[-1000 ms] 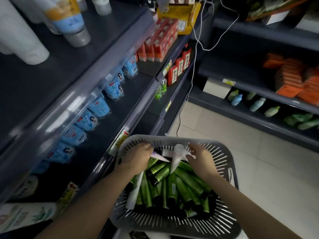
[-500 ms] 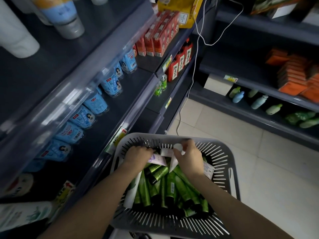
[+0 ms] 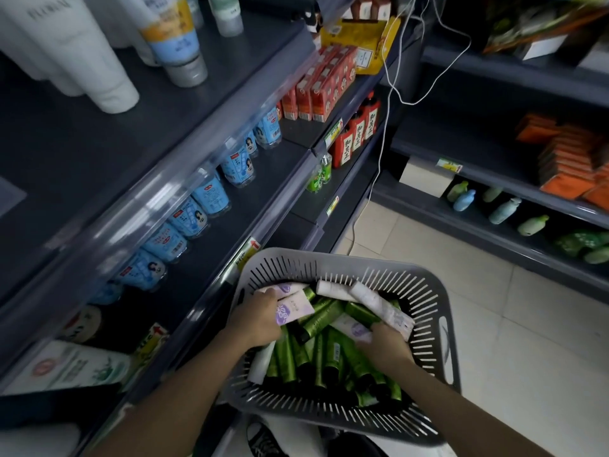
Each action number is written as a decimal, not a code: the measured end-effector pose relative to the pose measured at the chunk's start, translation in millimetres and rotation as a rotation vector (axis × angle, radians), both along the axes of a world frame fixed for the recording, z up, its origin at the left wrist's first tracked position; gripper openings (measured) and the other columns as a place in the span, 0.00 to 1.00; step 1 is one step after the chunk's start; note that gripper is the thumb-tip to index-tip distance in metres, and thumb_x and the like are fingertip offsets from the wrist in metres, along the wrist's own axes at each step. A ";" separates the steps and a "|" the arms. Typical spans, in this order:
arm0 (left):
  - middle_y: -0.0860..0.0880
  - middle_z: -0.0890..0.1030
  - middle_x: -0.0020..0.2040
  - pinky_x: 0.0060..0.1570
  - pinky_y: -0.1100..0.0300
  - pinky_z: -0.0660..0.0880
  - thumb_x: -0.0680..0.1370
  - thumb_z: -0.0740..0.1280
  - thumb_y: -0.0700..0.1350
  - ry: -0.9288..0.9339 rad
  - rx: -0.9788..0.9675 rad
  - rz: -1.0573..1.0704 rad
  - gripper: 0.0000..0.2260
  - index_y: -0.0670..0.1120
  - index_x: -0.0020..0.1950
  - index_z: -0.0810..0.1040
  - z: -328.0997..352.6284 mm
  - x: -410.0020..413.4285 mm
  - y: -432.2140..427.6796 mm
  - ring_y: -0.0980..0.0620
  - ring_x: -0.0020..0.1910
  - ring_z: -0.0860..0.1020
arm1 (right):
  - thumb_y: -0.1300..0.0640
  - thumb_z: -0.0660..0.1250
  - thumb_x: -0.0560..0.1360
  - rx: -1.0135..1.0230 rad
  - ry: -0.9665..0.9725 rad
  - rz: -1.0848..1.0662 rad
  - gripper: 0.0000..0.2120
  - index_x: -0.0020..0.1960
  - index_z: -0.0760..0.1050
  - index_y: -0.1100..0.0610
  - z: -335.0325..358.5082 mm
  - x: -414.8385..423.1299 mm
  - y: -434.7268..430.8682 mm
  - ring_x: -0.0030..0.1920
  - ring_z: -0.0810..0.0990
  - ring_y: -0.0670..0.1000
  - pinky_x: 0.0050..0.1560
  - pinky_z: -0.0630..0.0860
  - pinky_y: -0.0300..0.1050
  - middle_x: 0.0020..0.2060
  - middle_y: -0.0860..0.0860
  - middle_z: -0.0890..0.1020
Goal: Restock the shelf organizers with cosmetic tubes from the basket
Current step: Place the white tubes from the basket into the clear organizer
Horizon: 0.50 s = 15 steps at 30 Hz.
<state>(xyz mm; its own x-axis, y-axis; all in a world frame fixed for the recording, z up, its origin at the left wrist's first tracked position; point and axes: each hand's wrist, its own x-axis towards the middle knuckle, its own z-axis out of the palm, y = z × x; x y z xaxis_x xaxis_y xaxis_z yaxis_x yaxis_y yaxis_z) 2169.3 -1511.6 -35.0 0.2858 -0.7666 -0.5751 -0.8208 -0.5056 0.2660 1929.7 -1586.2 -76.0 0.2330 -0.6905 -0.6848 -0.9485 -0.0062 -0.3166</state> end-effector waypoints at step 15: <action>0.53 0.76 0.41 0.34 0.64 0.67 0.75 0.67 0.51 0.265 -0.576 0.434 0.09 0.47 0.47 0.72 109.9 -15.1 13.4 0.52 0.41 0.75 | 0.61 0.73 0.62 0.823 -0.891 -0.633 0.23 0.56 0.74 0.62 115.4 27.5 5.6 0.33 0.77 0.52 0.32 0.72 0.42 0.35 0.55 0.79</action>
<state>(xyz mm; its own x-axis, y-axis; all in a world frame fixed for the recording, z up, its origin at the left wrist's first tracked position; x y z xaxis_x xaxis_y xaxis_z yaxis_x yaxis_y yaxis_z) 2154.1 -1498.2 74.9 0.5377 -0.8166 -0.2098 -0.4524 -0.4895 0.7455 1957.3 -1580.6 39.3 0.6067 -0.3127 -0.7309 -0.1932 0.8338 -0.5171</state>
